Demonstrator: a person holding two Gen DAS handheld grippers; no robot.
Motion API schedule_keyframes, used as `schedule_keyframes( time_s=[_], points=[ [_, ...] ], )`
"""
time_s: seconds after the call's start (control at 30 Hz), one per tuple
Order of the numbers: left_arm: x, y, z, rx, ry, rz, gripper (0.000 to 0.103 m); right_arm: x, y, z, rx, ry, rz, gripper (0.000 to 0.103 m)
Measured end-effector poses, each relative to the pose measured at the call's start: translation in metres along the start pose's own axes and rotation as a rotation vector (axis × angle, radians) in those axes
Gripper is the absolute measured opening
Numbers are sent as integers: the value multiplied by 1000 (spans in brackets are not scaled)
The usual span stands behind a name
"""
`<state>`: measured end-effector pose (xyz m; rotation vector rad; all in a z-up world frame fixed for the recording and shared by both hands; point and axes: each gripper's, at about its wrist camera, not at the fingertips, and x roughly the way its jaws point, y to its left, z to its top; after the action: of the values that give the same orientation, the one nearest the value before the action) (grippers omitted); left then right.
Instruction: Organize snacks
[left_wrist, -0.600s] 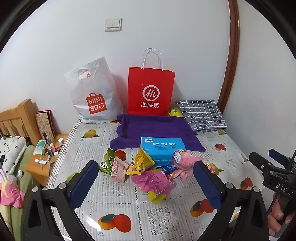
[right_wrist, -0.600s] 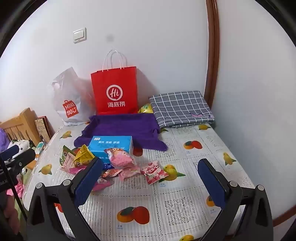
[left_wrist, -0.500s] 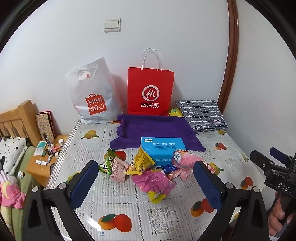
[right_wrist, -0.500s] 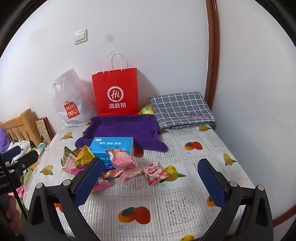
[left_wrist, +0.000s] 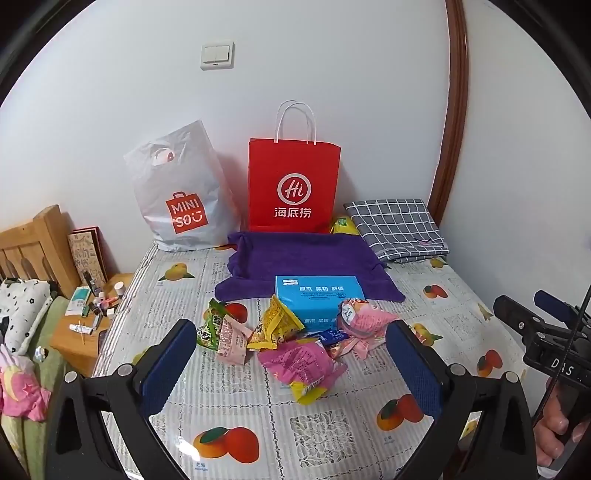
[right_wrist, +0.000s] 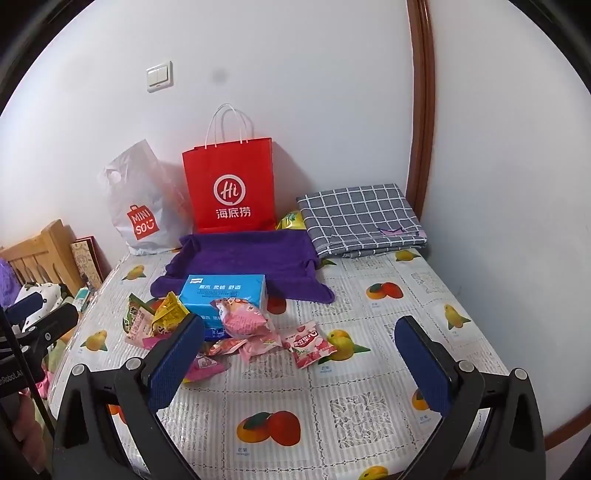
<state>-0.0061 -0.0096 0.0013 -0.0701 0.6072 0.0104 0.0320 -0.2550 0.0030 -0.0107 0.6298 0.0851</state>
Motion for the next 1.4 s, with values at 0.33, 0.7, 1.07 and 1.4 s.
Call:
schedule_keyframes(
  time_s=[0.33, 0.7, 1.07, 1.4],
  points=[
    [2, -1, -1, 11, 4, -4, 103, -1, 0, 1, -5, -2, 1, 101],
    [4, -7, 5, 69, -22, 23, 103, -2, 3, 0, -5, 6, 10, 101],
    [9, 13, 9, 3, 3, -4, 103, -7, 8, 0, -28, -8, 8, 101],
    [-1, 10, 6, 13, -5, -4, 103, -6, 9, -2, -23, -8, 11, 101]
  ],
)
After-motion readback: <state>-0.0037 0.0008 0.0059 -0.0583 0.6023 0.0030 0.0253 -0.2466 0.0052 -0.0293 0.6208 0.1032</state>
